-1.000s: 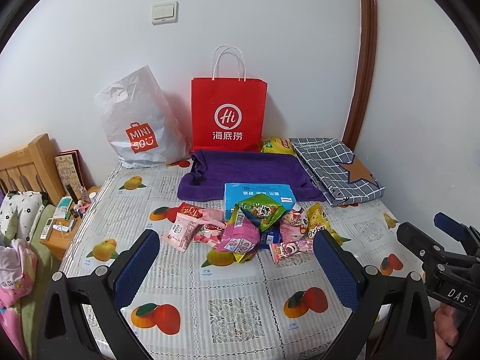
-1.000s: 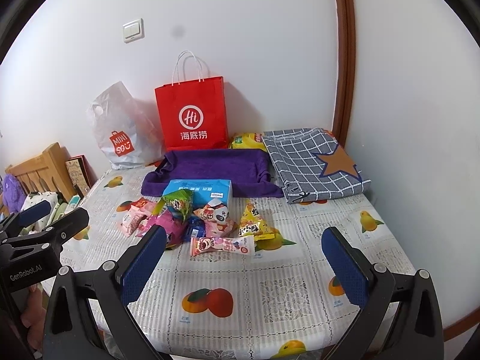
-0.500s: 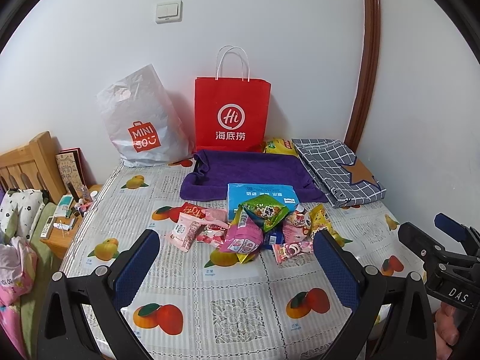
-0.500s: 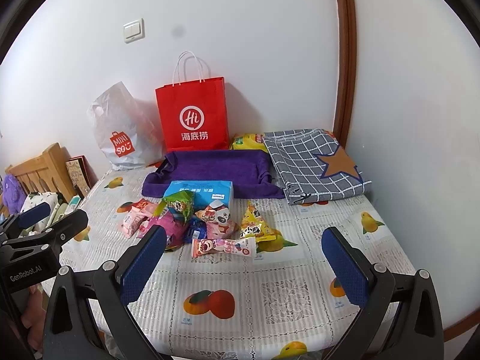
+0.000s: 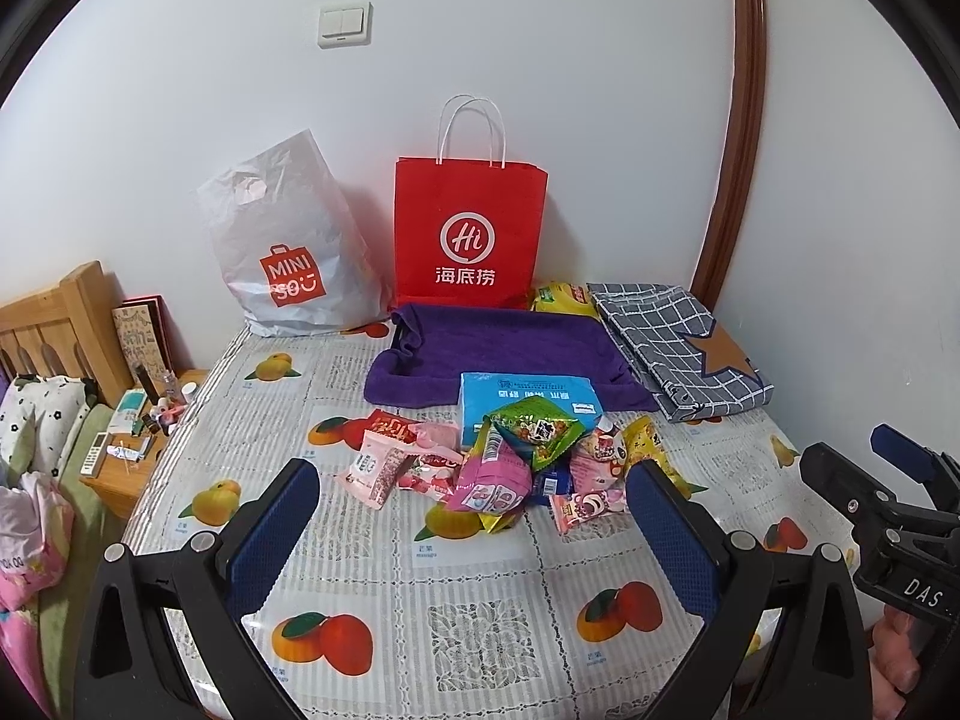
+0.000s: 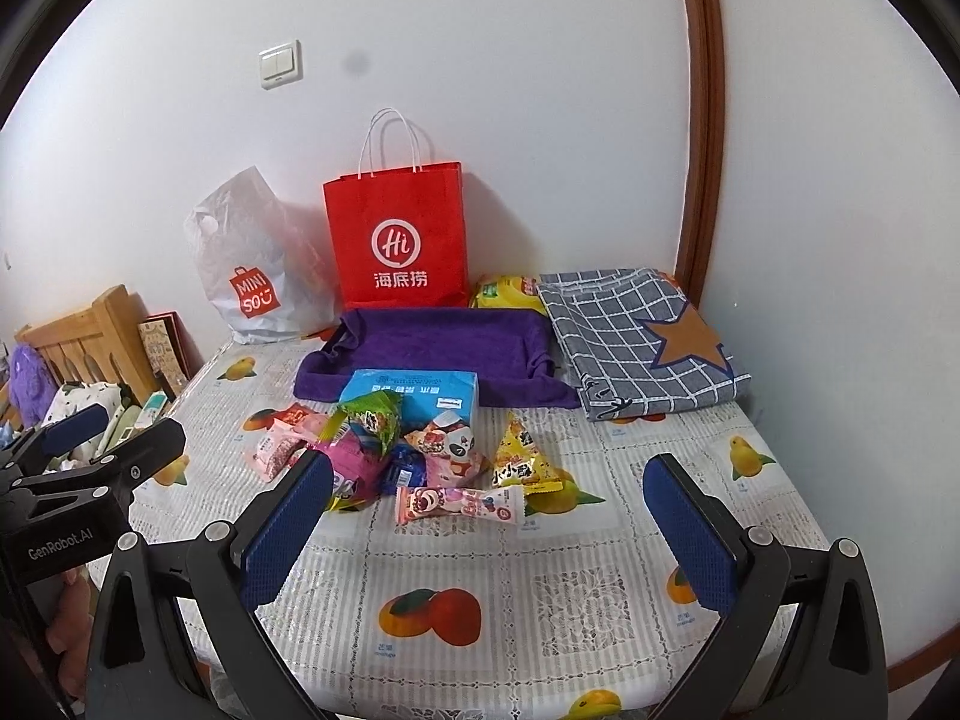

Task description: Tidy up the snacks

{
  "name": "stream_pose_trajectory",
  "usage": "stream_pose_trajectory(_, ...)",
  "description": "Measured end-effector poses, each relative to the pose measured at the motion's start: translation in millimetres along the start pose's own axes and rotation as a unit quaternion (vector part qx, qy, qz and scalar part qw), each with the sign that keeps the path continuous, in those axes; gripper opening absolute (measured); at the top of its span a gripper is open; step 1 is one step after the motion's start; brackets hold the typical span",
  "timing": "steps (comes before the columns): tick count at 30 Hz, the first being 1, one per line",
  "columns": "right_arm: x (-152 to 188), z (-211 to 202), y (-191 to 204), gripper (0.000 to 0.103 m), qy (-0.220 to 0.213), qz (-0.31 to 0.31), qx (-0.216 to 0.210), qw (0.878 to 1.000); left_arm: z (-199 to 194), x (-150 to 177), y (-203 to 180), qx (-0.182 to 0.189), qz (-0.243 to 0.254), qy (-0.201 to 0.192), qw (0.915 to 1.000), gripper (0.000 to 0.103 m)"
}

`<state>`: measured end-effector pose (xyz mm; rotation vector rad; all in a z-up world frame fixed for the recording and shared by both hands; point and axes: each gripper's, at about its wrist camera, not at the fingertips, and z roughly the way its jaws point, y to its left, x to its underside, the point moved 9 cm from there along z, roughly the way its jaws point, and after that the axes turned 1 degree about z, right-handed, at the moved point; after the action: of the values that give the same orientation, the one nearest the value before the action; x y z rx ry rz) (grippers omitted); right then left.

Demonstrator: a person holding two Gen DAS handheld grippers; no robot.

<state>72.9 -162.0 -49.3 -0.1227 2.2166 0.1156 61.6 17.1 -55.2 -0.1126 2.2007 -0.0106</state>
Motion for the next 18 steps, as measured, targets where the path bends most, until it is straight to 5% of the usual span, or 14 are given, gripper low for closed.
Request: stream_pose_trajectory(18,3.5,7.1,1.3,0.103,0.011,-0.006,-0.001,1.0,11.8,3.3,-3.1,0.005,-0.001,-0.001,1.0,0.103)
